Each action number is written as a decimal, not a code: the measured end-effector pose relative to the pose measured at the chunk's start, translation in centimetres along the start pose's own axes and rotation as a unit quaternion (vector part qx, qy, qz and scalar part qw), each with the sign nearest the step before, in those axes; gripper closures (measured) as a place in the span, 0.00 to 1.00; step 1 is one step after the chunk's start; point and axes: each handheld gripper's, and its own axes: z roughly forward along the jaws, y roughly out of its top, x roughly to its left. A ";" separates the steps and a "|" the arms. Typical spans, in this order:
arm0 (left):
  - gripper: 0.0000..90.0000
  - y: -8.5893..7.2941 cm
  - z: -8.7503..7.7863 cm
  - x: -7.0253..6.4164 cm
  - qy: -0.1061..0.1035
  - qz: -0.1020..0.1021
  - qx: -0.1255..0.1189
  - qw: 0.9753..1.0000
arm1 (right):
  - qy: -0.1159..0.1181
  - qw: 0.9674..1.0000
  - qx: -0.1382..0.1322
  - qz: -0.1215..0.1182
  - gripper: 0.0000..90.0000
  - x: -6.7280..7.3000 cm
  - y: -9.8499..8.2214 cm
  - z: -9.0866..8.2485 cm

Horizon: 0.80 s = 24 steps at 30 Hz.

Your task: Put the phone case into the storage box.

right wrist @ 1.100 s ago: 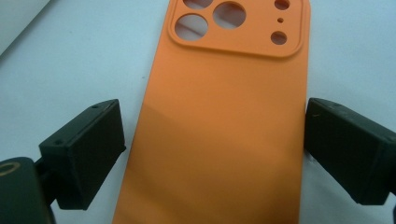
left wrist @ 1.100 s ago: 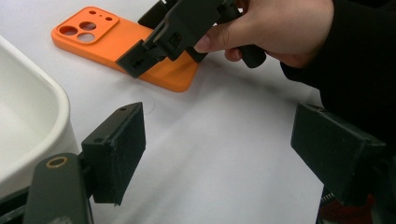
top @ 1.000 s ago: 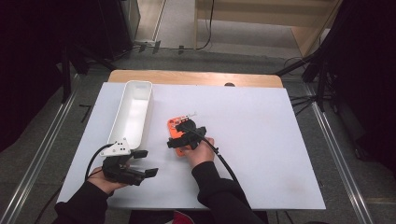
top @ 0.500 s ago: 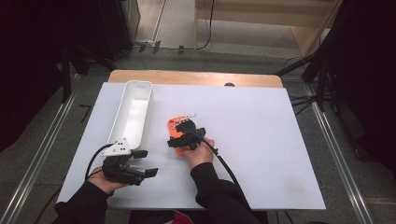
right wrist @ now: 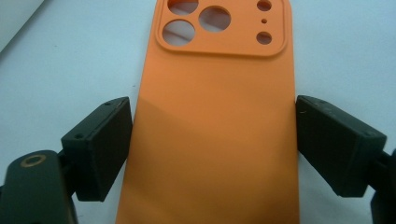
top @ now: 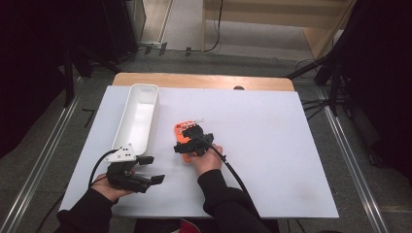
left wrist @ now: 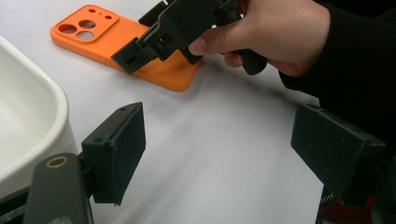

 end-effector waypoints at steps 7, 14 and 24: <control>0.20 0.0 0.0 0.0 -0.001 -0.001 0.000 1.000 | 0.006 1.000 0.004 -0.001 0.15 -0.2 0.1 0.0; 0.20 0.0 0.0 0.0 -0.001 -0.002 0.000 1.000 | 0.022 1.000 0.007 0.009 0.15 -0.6 0.3 -0.2; 0.20 0.0 0.0 0.0 0.000 -0.003 0.001 1.000 | 0.051 0.998 0.014 0.015 0.15 -1.4 0.5 -0.5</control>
